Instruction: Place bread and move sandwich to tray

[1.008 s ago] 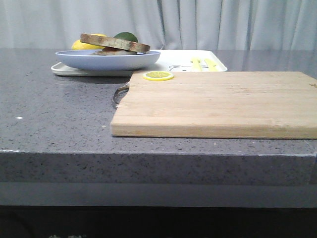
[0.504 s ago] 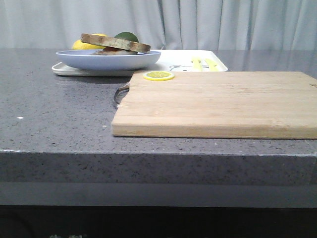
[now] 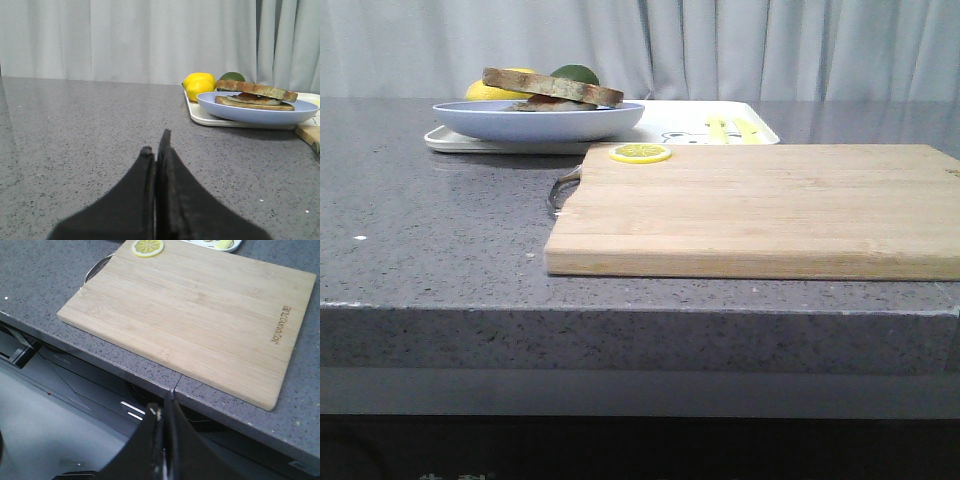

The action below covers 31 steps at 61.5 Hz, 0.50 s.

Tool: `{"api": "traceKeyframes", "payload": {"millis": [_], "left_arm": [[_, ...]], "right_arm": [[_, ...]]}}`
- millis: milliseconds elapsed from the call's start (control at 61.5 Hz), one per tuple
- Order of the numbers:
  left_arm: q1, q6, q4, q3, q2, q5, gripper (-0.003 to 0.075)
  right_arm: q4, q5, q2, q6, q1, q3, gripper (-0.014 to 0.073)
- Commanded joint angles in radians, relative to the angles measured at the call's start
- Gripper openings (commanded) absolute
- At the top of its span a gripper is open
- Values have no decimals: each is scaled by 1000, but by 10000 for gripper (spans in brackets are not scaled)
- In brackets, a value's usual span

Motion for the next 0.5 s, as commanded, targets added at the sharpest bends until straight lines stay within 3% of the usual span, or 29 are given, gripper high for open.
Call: {"api": "traceKeyframes", "payload": {"millis": [0,195,488], "left_arm": [[3,-8,-9,1,-22,-72,-20],[3,-8,-9,1,-22,-72,-20],[3,-8,-9,1,-22,-72,-20]], "right_arm": [[-1,-66,-14,-4,-30,-18,-69],[-1,-137,-94,-4,-192,76,-69],[31,-686,-322,-4,-411,477,-69]]}}
